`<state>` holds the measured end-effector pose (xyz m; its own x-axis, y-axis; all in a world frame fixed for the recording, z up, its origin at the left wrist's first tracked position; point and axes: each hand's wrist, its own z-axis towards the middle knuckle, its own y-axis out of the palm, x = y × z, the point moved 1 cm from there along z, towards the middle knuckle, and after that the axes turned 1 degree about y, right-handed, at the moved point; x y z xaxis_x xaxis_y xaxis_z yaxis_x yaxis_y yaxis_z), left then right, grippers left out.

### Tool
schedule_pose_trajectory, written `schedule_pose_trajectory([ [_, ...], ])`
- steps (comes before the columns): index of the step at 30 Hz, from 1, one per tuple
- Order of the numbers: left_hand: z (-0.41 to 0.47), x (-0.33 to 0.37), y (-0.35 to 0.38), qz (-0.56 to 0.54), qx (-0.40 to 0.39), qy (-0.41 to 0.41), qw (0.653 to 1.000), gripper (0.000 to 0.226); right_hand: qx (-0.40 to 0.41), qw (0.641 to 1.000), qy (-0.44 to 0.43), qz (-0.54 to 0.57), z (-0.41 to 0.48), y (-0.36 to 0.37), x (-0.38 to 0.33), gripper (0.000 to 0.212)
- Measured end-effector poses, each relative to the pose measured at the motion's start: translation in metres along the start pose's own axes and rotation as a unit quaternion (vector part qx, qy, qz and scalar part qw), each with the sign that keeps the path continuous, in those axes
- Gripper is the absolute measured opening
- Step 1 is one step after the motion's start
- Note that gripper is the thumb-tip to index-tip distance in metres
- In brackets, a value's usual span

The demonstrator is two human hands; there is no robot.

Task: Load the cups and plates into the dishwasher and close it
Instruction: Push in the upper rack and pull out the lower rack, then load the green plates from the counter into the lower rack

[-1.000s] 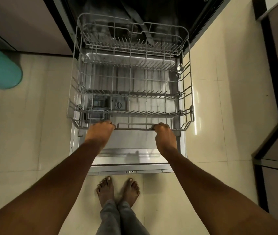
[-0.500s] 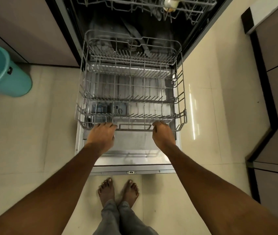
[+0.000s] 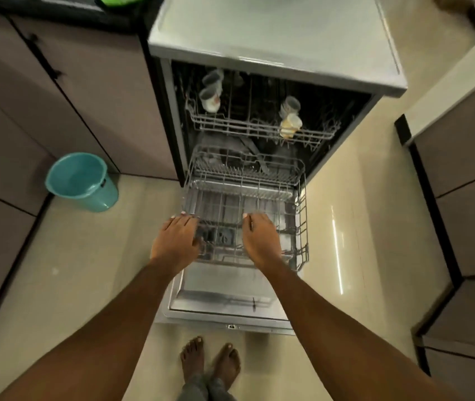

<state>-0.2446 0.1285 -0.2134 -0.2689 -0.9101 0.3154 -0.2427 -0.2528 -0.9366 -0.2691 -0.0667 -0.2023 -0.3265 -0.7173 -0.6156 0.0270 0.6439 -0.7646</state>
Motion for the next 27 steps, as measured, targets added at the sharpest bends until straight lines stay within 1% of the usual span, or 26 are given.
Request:
schedule_pose_trajectory([
  [2,0.002,0.003,-0.037,0.007,0.016,-0.011,1.000,0.052,0.013,1.000,-0.019,0.005,0.004,-0.014,-0.033,0.032],
  [5,0.006,0.010,-0.092,-0.001,0.065,-0.014,0.998,0.057,0.032,0.998,-0.057,0.006,0.009,-0.034,-0.083,0.031],
  [10,0.003,0.009,-0.177,-0.011,0.164,-0.012,0.986,0.053,0.058,0.990,-0.130,0.002,0.010,-0.057,-0.156,0.031],
  [13,-0.003,-0.005,-0.219,-0.015,0.208,-0.014,0.978,0.053,0.069,0.983,-0.170,0.024,0.013,-0.064,-0.198,0.029],
  [16,-0.004,-0.032,-0.257,-0.012,0.226,-0.013,0.974,0.054,0.088,0.974,-0.203,0.040,0.017,-0.068,-0.242,0.027],
  [19,-0.004,-0.067,-0.292,-0.004,0.241,-0.013,0.970,0.053,0.106,0.969,-0.219,0.049,0.023,-0.065,-0.283,0.029],
  [27,0.017,-0.150,-0.382,0.004,0.259,0.028,0.966,0.053,0.176,0.960,-0.207,0.071,0.043,-0.041,-0.391,0.026],
])
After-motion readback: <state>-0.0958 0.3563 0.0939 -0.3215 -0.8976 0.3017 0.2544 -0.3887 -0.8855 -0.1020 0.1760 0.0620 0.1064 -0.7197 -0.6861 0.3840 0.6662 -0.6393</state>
